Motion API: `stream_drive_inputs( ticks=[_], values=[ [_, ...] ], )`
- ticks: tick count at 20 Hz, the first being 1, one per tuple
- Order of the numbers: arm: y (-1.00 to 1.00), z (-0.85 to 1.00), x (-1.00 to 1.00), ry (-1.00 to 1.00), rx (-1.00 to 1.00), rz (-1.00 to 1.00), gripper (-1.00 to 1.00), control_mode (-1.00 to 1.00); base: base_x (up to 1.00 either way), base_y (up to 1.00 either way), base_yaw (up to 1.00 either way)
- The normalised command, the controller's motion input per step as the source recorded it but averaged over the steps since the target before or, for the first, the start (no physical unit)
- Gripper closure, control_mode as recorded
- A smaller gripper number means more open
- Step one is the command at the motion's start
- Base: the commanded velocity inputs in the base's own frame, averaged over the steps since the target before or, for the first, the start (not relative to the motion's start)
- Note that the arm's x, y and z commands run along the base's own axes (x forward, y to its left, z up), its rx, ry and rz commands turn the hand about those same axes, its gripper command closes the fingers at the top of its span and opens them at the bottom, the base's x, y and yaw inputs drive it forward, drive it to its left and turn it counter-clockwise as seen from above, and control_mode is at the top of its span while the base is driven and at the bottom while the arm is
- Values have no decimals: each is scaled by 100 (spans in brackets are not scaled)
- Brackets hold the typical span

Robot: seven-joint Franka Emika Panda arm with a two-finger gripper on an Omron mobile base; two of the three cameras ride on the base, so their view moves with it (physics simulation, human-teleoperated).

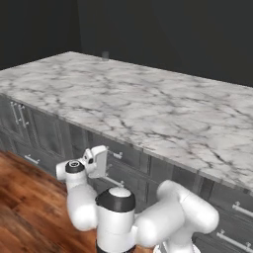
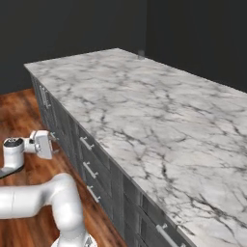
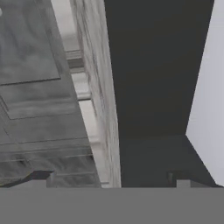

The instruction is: Take a straw from the drawer in front and place it inside the glass cup on the dining counter.

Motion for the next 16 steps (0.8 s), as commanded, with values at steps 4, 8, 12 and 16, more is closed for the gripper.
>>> stream_drive_inputs(
  ticks=[4,8,12,16],
  values=[
    [0,-31,36,-1,-12,-2,-100,-100,0,0,0],
    [0,-36,39,0,-4,0,-100,-100,0,0,0],
    [-11,-37,40,0,0,0,-100,-100,0,0,0],
    [-21,-38,41,2,3,9,-100,-100,0,0,0]
  ],
)
